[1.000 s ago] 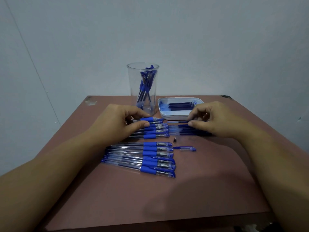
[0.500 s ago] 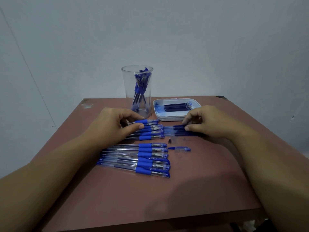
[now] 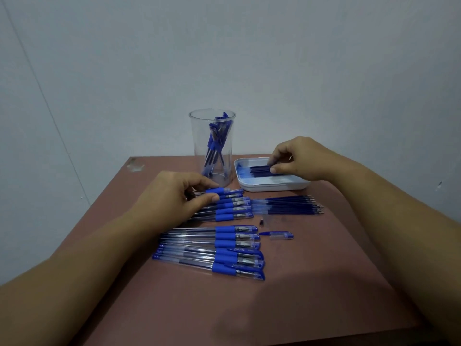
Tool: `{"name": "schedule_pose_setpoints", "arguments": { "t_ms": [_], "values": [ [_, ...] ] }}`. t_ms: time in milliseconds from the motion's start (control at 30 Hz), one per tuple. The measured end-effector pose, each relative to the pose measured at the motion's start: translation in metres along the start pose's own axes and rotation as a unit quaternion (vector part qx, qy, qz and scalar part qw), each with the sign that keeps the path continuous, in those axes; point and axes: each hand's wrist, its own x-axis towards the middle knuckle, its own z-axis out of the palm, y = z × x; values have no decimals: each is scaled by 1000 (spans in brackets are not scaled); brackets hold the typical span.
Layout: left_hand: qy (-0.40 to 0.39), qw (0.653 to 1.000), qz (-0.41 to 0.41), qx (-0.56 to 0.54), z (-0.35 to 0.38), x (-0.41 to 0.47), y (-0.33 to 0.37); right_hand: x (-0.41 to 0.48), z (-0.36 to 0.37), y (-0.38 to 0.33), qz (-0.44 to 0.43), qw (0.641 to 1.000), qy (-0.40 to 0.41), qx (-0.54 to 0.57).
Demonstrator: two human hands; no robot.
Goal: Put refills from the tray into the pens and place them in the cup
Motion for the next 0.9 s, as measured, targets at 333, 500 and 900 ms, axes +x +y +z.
{"name": "schedule_pose_setpoints", "arguments": {
  "t_ms": [333,500,900],
  "values": [
    [-2,1000,5,4,-1,1,-2,31,24,28,47,997,-56,-7],
    [0,1000,-2,-4,-1,1,-4,32,25,29,36,997,-55,-27],
    [-2,1000,-10,1,0,1,-4,34,25,28,45,993,-91,-58]
  ]
}}
